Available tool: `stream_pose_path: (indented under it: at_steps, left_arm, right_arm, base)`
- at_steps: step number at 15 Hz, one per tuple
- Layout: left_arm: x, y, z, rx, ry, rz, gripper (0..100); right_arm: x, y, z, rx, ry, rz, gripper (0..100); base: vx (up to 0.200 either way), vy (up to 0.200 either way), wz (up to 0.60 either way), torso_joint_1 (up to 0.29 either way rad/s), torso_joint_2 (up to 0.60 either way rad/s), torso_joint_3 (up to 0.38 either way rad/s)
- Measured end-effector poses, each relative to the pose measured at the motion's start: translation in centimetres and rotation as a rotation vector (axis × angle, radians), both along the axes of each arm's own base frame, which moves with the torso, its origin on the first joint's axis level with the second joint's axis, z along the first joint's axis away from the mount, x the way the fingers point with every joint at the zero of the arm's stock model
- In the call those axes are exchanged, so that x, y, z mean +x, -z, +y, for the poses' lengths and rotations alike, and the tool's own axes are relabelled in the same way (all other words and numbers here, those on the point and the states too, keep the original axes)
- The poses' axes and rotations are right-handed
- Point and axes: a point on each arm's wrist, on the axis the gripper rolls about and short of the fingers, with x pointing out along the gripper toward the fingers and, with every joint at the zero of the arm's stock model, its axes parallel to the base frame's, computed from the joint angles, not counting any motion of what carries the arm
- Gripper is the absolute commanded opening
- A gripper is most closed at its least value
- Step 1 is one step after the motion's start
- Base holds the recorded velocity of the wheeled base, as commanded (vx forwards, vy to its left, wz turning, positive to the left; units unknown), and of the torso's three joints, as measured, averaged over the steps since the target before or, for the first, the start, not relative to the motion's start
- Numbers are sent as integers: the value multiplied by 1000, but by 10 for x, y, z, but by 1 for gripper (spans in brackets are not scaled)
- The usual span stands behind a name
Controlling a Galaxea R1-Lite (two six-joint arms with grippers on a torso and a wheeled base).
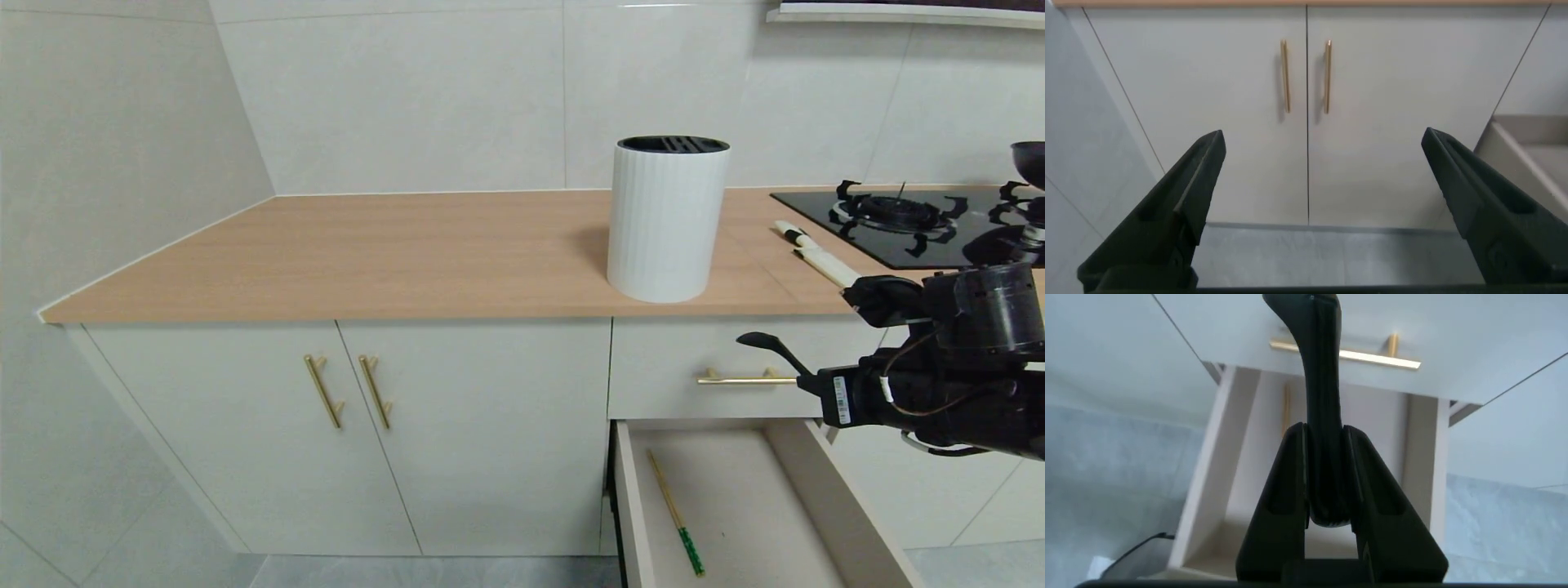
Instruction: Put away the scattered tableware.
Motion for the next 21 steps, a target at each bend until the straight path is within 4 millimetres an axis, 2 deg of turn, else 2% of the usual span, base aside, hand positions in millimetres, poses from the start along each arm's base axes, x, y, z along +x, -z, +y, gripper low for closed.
stream_pose_path:
  at_steps: [10, 17, 21]
  left_arm:
    - [0, 0, 0, 0, 0, 2, 100]
    - [0, 0, 0, 0, 1, -1, 100]
    - [0, 0, 0, 0, 0, 0, 100]
  right_arm:
    - [6, 9, 1, -10, 5, 33, 0]
    - [10, 17, 2, -18, 5, 59, 0]
    - [26, 33, 7, -32, 32, 31, 0]
  base:
    - [0, 0, 0, -146, 440, 296]
    - [0, 0, 0, -12, 49, 30]
    - [0, 0, 0, 0, 0, 0]
